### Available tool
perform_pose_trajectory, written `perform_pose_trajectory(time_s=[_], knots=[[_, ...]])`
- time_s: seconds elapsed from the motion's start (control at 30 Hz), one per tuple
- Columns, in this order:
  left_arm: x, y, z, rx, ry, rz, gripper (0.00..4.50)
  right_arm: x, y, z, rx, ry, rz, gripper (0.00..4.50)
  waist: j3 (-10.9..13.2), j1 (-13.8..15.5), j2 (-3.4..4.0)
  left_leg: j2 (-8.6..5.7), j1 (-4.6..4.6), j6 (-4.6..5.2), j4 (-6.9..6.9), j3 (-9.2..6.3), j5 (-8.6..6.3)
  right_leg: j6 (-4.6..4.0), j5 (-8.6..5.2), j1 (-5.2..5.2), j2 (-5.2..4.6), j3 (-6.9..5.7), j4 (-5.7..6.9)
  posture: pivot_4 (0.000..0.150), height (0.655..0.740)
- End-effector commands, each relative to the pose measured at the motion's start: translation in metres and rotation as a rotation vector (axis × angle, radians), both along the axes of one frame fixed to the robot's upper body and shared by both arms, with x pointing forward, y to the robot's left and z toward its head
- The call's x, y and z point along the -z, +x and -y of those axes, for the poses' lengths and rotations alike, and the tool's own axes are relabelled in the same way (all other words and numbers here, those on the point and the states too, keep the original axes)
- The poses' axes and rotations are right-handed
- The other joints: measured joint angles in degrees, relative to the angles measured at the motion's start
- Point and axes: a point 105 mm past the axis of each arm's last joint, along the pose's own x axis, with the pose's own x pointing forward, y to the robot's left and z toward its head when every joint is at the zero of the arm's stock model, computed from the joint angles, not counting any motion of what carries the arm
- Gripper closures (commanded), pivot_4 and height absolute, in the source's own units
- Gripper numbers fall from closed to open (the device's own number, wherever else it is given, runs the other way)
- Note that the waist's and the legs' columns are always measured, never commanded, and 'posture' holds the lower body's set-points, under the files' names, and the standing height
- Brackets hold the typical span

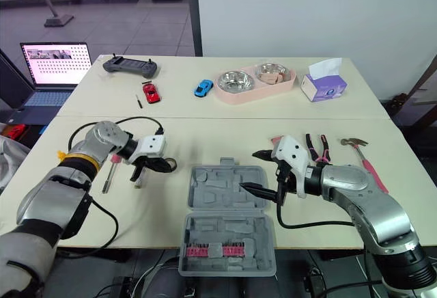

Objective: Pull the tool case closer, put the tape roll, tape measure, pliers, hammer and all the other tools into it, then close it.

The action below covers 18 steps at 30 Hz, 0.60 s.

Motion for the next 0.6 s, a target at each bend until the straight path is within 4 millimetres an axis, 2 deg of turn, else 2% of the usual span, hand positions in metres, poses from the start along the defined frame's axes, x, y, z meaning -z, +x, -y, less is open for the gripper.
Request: perform_pose_trajectory(time_s=[0.03,0.13,0.2,0.37,0.6], knots=[[-0.024,0.000,0.013,0.084,-0.044,0.033,4.43,-0.007,-0.002,-0.005,-0.021,0.008,0.046,0.00,0.00,-0.05,0.00,0.00,0.00,0.00,0.00,-0.01,0.00,0.00,0.00,0.00,0.00,0.01,-0.01,0.150,0.7400],[-0.020,-0.006,0.038,0.182,-0.042,0.032,4.43,-0.007,-0.002,-0.008,-0.019,0.013,0.049,0.00,0.00,0.00,0.00,0.00,0.00,0.00,0.00,-0.03,0.00,0.00,0.00,0.01,0.00,0.02,0.01,0.150,0.7400],[-0.017,-0.008,0.048,0.213,-0.040,0.023,4.43,-0.006,-0.002,-0.009,-0.016,0.015,0.049,0.00,0.00,0.02,0.00,-0.01,0.01,0.00,0.02,-0.02,0.00,0.00,0.00,0.02,0.00,0.02,0.02,0.150,0.7400],[-0.010,-0.011,0.063,0.249,-0.030,-0.013,4.43,-0.005,-0.005,-0.009,-0.005,0.012,0.046,0.00,0.00,-0.15,0.00,0.00,0.00,0.01,0.03,-0.03,0.00,0.00,0.00,-0.02,0.03,0.06,0.03,0.150,0.7400],[0.000,-0.014,0.068,0.277,0.007,-0.036,4.43,-0.004,-0.007,-0.008,0.015,0.015,0.047,0.00,0.00,-0.05,-0.01,0.00,0.01,0.01,0.03,-0.06,0.00,0.00,0.00,-0.02,0.05,0.06,0.04,0.150,0.7400]])
